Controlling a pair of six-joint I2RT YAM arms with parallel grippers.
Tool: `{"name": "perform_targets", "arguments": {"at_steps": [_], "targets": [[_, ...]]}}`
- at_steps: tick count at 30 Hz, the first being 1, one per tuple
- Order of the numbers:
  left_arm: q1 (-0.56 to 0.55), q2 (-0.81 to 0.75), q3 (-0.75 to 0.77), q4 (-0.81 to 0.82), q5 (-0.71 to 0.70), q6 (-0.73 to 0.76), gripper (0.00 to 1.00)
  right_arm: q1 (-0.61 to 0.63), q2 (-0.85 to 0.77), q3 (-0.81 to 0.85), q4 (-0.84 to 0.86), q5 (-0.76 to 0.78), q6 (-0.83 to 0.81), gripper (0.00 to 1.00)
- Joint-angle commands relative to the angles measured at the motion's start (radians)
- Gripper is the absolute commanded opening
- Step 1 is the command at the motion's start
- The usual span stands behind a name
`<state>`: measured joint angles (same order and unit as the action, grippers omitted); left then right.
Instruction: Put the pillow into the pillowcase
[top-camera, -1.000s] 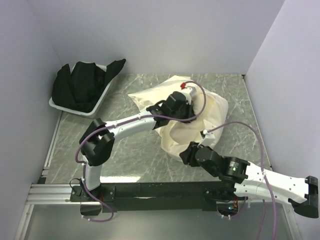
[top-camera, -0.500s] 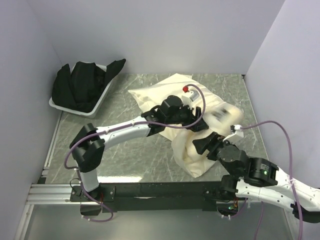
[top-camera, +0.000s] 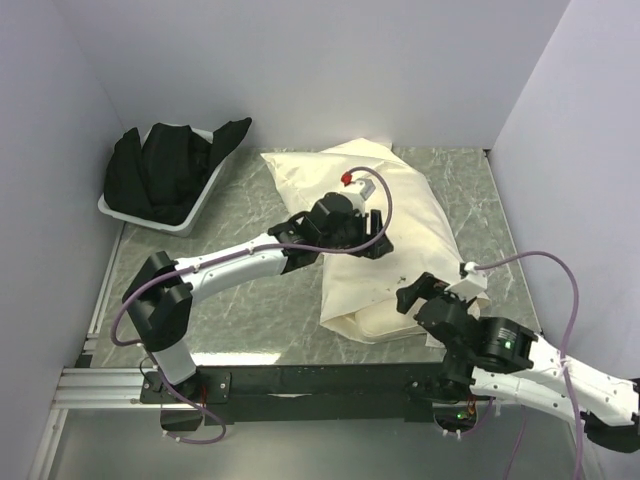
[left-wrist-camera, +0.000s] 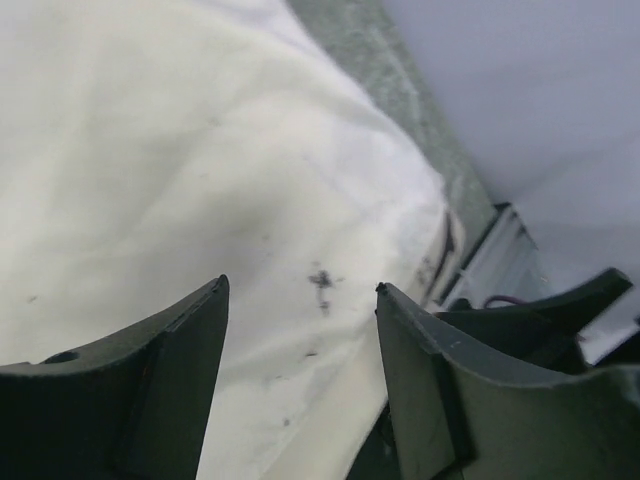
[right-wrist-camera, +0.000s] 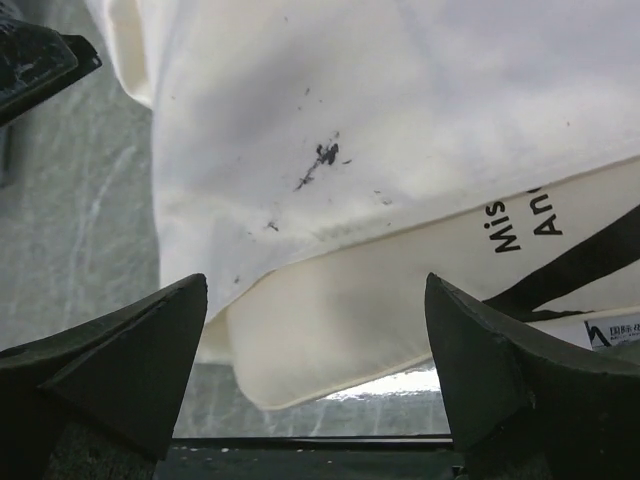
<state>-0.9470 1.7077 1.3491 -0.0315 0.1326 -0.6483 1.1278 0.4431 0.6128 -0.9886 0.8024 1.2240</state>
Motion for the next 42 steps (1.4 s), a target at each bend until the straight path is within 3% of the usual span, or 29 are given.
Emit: {"name": "perform_targets", "arguments": {"at_steps": [1, 4, 6, 14, 21, 24, 25, 28, 30, 34, 38, 42], "targets": [[-0.015, -0.057, -0.076, -0.07, -0.18, -0.049, 0.69, -0.19, 0.074, -0.004, 0.215, -0.121, -0.167, 0.95], [-0.025, -0.107, -0.183, -0.039, -0.244, -0.086, 0.72, -0.384, 0.109, -0.016, 0.358, -0.347, -0.316, 0.93], [-0.036, -0.126, -0.248, -0.027, -0.255, -0.086, 0.73, -0.43, 0.121, -0.041, 0.406, -0.442, -0.334, 0.92], [-0.177, -0.141, -0.34, -0.015, -0.277, -0.005, 0.79, -0.433, -0.036, -0.101, 0.287, -0.516, -0.229, 0.96], [-0.194, -0.102, -0.34, 0.013, -0.254, 0.018, 0.78, -0.433, -0.089, -0.062, 0.125, -0.569, -0.069, 0.97], [-0.199, -0.068, -0.335, 0.021, -0.301, -0.004, 0.64, -0.433, -0.106, -0.122, 0.102, -0.589, 0.02, 0.97], [-0.197, -0.057, -0.335, 0.013, -0.318, -0.02, 0.49, -0.434, -0.109, -0.155, 0.113, -0.601, 0.031, 0.96], [-0.199, -0.054, -0.331, -0.004, -0.35, -0.036, 0.17, -0.434, -0.119, -0.23, 0.171, -0.649, 0.077, 0.9], [-0.199, -0.065, -0.343, -0.007, -0.361, -0.042, 0.02, -0.433, -0.106, -0.271, 0.24, -0.663, 0.094, 0.86], [-0.197, -0.128, -0.378, -0.024, -0.383, -0.063, 0.01, -0.433, -0.037, -0.314, 0.334, -0.632, 0.08, 0.81], [-0.197, -0.18, -0.413, -0.036, -0.38, -0.07, 0.01, -0.434, 0.052, -0.274, 0.47, -0.513, -0.045, 0.75], [-0.197, -0.226, -0.439, -0.062, -0.41, -0.082, 0.01, -0.448, 0.221, -0.202, 0.648, -0.523, -0.181, 0.57]]}}
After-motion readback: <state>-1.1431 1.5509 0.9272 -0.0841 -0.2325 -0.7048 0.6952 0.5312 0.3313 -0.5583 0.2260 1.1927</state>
